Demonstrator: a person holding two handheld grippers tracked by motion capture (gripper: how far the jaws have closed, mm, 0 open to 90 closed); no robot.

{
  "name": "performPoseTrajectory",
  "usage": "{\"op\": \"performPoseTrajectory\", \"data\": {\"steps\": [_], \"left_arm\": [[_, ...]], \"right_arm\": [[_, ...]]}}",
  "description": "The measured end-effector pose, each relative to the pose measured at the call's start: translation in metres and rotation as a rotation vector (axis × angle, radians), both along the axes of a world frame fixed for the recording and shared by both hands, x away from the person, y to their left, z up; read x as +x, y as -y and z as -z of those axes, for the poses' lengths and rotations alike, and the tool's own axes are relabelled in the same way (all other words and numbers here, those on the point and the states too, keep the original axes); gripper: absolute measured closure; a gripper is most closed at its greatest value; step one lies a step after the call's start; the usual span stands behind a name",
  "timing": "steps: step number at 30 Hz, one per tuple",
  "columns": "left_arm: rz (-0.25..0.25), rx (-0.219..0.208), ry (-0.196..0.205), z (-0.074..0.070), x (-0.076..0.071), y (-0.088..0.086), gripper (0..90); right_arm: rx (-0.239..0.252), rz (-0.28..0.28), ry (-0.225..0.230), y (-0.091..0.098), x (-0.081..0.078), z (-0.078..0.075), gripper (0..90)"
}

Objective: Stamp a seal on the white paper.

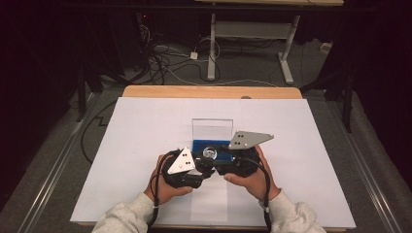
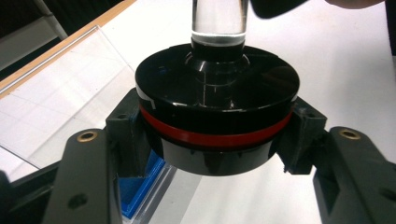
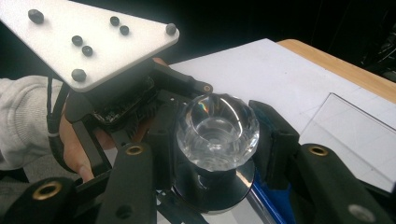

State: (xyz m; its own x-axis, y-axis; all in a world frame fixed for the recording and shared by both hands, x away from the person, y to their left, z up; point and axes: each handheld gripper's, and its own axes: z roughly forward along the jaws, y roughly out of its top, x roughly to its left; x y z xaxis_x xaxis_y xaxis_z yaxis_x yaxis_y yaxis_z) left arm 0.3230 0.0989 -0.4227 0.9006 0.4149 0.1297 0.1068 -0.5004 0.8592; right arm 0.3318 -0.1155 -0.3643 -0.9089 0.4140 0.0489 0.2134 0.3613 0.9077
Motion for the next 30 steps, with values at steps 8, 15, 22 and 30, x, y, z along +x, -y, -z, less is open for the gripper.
{"op": "performPoseTrajectory", "data": {"steps": [8, 15, 22, 30], "left_arm": [[0.006, 0.008, -0.006, 0.003, 0.001, 0.000, 36.6], [0.004, 0.038, -0.019, 0.011, 0.004, 0.001, 36.6], [-0.015, 0.063, -0.017, 0.014, 0.005, -0.005, 36.6], [-0.039, 0.080, -0.014, 0.015, 0.006, -0.018, 36.6]], "right_arm": [[-0.011, 0.003, 0.012, 0.000, -0.001, -0.001, 56.6], [-0.003, 0.006, 0.023, 0.002, -0.002, -0.004, 56.7], [-0.012, 0.010, 0.019, 0.003, -0.002, -0.003, 56.7], [-0.021, 0.013, 0.015, 0.004, -0.004, 0.000, 56.7]]}}
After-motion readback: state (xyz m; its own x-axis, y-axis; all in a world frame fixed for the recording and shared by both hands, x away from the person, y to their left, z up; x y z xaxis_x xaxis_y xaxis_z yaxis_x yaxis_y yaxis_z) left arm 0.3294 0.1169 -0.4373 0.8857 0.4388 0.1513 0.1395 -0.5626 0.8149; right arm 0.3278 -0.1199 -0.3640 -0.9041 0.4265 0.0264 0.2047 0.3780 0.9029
